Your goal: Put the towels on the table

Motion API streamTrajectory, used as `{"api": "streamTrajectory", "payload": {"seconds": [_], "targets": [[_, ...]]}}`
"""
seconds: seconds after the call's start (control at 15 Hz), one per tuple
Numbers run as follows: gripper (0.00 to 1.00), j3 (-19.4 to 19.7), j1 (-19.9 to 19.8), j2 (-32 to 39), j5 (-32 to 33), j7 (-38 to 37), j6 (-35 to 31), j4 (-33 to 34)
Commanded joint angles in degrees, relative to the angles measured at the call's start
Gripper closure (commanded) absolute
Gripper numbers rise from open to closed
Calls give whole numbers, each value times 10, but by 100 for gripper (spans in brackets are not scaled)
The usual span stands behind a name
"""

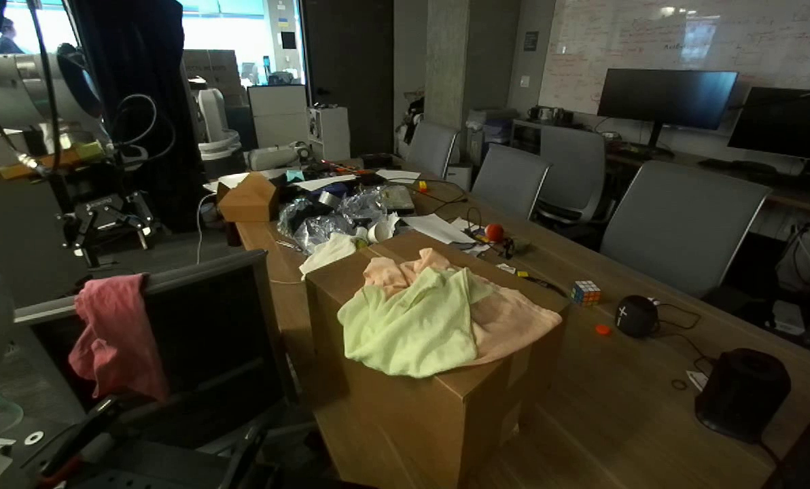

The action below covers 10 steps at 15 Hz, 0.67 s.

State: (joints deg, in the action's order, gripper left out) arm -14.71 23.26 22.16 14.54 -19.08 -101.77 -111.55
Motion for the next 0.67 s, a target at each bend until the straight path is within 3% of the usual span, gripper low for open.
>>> {"api": "streamTrajectory", "payload": {"seconds": [0.0,0.6], "targets": [[0,5,0,23,-21,5,7,32],[0,13,8,48,-32,-23,-3,28]]}}
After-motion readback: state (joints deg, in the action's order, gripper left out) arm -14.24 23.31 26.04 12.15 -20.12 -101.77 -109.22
